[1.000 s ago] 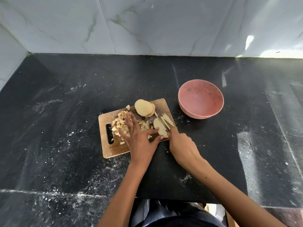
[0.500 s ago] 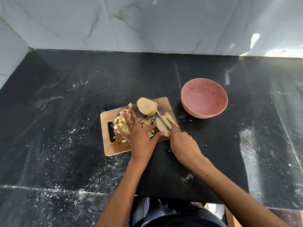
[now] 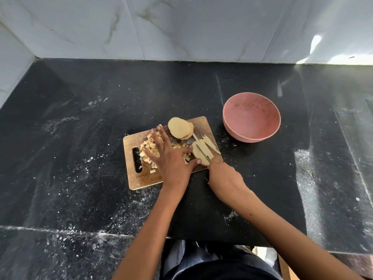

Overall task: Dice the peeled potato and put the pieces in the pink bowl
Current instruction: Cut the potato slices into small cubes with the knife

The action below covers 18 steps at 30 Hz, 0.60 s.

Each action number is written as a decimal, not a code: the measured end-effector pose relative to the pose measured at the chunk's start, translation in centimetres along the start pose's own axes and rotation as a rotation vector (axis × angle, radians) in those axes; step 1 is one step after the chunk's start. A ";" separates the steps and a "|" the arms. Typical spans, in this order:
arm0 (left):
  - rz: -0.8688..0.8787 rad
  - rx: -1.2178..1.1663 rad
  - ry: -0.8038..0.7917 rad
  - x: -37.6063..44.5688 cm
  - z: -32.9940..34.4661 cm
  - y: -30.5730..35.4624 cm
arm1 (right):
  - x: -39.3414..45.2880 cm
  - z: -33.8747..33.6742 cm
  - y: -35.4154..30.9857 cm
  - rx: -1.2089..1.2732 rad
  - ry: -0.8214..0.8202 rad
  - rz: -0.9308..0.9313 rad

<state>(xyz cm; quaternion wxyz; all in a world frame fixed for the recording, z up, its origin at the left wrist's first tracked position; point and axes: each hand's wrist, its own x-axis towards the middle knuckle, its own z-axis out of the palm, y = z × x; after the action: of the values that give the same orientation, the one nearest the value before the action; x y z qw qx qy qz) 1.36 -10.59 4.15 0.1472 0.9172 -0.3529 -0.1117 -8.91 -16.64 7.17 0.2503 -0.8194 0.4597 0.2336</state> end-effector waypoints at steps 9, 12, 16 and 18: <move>0.004 0.005 -0.005 0.2 0.2 -0.1 | -3.8 1.7 3.7 0.008 -0.059 -0.033; 0.003 -0.013 -0.009 0.2 0.2 -0.2 | -4.2 1.1 4.4 0.051 -0.063 -0.060; -0.008 -0.048 -0.006 0.3 0.3 -0.5 | -4.2 -0.4 4.8 0.080 -0.091 -0.086; -0.014 -0.057 -0.012 0.3 0.4 -0.6 | -3.9 -1.1 4.6 0.097 -0.068 -0.087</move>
<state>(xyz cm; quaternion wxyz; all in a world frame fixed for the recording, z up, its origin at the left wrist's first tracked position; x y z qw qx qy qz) 1.79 -10.45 3.57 0.1703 0.9145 -0.3439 -0.1281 -14.60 -16.94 9.51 0.3151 -0.8171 0.4257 0.2277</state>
